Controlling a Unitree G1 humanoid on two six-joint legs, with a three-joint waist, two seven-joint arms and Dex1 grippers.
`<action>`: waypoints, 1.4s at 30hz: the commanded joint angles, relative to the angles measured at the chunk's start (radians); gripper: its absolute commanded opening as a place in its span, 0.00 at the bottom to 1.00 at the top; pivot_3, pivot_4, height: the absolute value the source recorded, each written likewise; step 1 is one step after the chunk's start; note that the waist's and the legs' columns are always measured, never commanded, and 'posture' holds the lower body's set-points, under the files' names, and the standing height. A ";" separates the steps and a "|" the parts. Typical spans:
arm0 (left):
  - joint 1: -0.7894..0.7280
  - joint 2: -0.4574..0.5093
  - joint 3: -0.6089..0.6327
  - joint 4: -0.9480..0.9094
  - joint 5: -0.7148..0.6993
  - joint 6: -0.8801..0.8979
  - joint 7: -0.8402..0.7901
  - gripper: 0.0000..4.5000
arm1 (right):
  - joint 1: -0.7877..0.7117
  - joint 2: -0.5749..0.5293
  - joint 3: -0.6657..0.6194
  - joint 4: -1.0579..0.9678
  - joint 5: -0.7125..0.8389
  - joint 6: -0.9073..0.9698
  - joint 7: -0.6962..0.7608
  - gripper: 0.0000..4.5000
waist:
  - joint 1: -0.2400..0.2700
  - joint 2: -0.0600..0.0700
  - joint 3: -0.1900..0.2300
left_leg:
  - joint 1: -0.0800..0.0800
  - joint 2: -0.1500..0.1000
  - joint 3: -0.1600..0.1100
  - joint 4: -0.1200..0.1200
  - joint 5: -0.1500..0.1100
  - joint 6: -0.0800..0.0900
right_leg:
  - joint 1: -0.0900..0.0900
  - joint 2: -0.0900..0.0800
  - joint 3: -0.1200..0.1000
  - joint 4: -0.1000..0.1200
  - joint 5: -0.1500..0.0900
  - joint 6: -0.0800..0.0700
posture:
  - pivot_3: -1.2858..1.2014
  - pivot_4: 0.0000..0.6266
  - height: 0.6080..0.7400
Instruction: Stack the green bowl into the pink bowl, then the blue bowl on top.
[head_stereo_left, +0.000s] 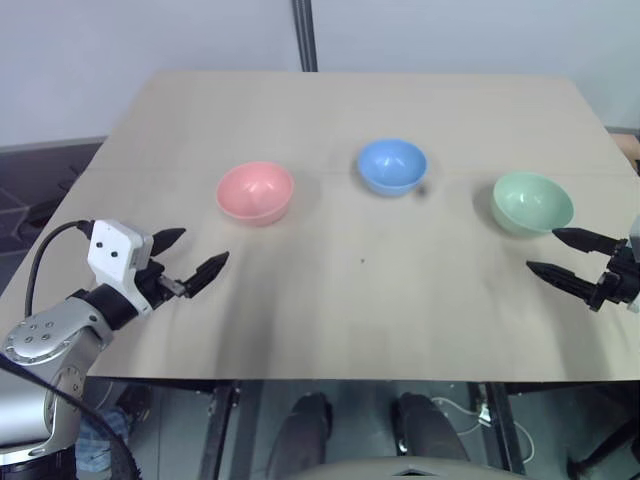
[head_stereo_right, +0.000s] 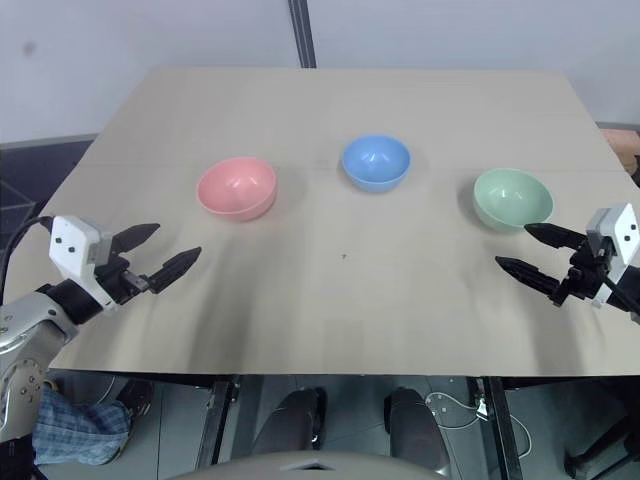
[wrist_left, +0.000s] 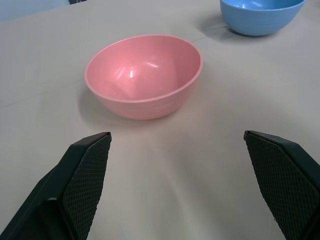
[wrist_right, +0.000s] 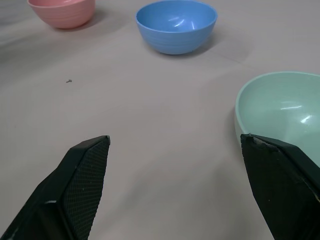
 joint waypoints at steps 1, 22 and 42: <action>-0.002 0.004 0.006 -0.025 -0.006 -0.018 -0.003 1.00 | -0.017 0.000 -0.027 -0.038 0.025 -0.002 -0.003 0.98 | 0.000 0.000 0.000 | 0.000 0.000 0.000 0.000 0.000 0.000 | 0.000 0.000 0.000 0.000 0.000 0.000 | 0.52 0.24 1.00; -0.283 0.119 -0.249 0.047 0.265 0.032 0.140 1.00 | -0.030 0.017 0.001 -0.142 0.106 0.054 0.010 0.98 | 0.002 -0.001 0.000 | -0.001 0.000 -0.001 0.002 0.000 0.000 | 0.000 0.000 -0.001 0.001 0.000 0.001 | 0.52 0.24 1.00; -0.609 0.194 -0.600 0.489 0.599 -0.297 -0.020 1.00 | -0.002 0.065 -0.074 -0.314 0.229 0.051 -0.008 0.98 | 0.000 -0.002 0.002 | -0.002 -0.001 -0.002 0.001 0.000 0.000 | -0.001 0.000 -0.002 0.001 0.000 0.001 | 0.52 0.24 1.00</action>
